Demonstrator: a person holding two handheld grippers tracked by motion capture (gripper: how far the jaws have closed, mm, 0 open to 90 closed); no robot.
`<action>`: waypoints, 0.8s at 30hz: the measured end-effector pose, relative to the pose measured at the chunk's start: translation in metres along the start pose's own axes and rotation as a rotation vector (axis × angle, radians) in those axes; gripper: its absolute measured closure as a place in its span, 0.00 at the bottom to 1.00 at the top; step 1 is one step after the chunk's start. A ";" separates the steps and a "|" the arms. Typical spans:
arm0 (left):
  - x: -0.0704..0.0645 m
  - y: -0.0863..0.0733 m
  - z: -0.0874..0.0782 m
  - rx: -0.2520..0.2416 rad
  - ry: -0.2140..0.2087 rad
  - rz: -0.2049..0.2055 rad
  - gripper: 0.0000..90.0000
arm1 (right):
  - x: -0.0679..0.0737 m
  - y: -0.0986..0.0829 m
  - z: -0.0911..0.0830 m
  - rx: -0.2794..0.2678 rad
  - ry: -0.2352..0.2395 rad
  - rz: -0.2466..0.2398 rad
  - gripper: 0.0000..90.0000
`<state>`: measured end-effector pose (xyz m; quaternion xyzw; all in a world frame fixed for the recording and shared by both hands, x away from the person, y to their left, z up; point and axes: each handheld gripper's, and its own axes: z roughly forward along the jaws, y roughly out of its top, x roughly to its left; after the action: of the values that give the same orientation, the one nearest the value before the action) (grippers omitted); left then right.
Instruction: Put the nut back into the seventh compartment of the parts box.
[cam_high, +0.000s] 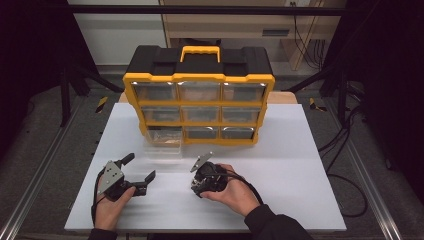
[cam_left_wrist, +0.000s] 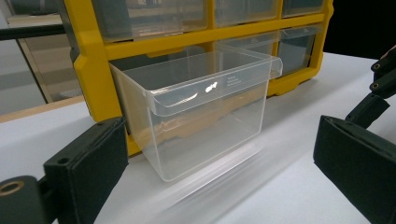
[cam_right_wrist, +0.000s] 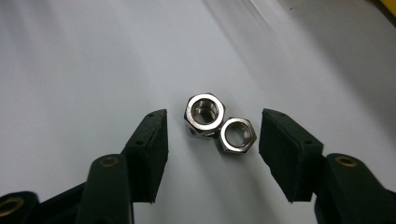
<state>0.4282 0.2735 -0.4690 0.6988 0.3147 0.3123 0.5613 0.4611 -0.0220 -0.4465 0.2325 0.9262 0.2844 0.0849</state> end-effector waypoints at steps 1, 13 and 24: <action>0.000 0.000 0.000 0.001 0.000 0.003 0.03 | 0.001 0.001 0.000 0.004 0.002 0.017 0.51; 0.001 0.000 0.000 0.000 0.000 0.004 0.03 | 0.005 0.015 0.003 0.072 0.035 0.062 0.62; 0.001 0.000 0.000 0.002 0.004 0.004 0.03 | 0.004 0.023 0.007 0.108 0.025 0.032 0.66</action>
<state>0.4291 0.2748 -0.4690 0.6992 0.3148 0.3146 0.5595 0.4686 -0.0005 -0.4392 0.2481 0.9373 0.2383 0.0560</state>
